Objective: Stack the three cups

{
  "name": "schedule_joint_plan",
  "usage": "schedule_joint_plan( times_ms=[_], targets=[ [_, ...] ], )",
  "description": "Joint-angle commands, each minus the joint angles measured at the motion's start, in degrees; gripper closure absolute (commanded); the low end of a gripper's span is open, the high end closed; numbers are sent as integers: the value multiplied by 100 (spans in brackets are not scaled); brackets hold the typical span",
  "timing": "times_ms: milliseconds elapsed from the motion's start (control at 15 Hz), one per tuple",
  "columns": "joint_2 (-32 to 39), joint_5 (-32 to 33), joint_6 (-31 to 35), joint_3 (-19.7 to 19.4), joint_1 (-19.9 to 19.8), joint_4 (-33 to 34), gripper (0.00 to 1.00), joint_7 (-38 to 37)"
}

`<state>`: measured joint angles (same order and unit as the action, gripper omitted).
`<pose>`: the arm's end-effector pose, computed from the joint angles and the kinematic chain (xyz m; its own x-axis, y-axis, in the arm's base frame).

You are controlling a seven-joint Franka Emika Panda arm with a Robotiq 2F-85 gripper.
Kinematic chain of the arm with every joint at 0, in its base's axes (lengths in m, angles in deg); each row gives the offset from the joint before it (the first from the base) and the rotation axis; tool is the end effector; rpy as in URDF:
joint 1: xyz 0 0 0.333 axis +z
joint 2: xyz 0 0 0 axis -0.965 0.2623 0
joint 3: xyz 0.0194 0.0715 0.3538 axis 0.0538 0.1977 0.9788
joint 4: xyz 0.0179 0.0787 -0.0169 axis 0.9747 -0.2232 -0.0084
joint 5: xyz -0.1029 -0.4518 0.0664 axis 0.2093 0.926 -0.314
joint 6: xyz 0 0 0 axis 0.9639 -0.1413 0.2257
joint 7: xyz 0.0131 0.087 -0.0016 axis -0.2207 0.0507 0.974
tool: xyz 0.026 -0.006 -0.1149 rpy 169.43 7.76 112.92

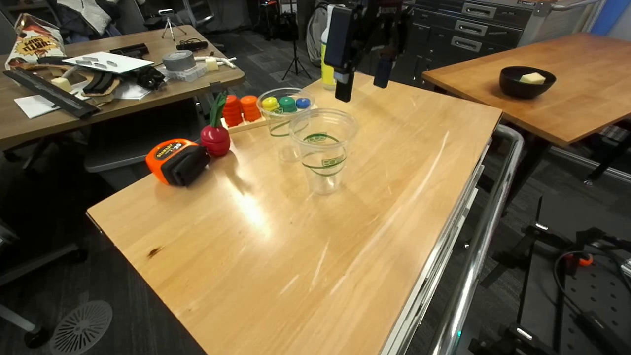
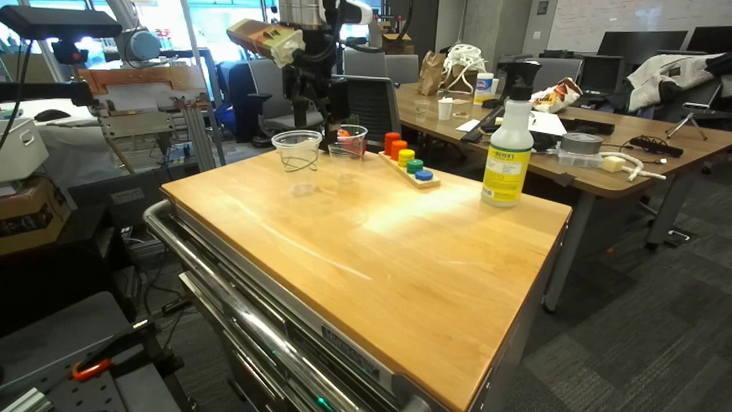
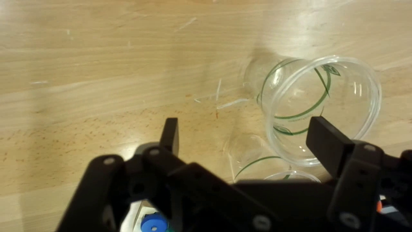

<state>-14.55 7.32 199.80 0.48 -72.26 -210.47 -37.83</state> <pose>0.5844 0.0600 0.3945 0.9958 -0.0796 0.0445 -0.0747 -0.9919 -0.1025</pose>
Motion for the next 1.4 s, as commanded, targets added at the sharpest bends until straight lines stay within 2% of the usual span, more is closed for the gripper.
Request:
schedule_joint_plan(
  times_ms=[0,533,600,733,800,867,1333],
  targets=[
    [51,271,-12,102,74,50,0,-239],
    [521,584,16,162,116,303,0,-599],
    [591,568,21,162,126,341,3,-606],
    [765,518,50,156,142,453,28,-643],
    [830,468,45,152,148,516,29,-659],
    [905,454,58,148,155,585,36,-677],
    [984,108,-45,130,126,832,91,-678]
  ],
)
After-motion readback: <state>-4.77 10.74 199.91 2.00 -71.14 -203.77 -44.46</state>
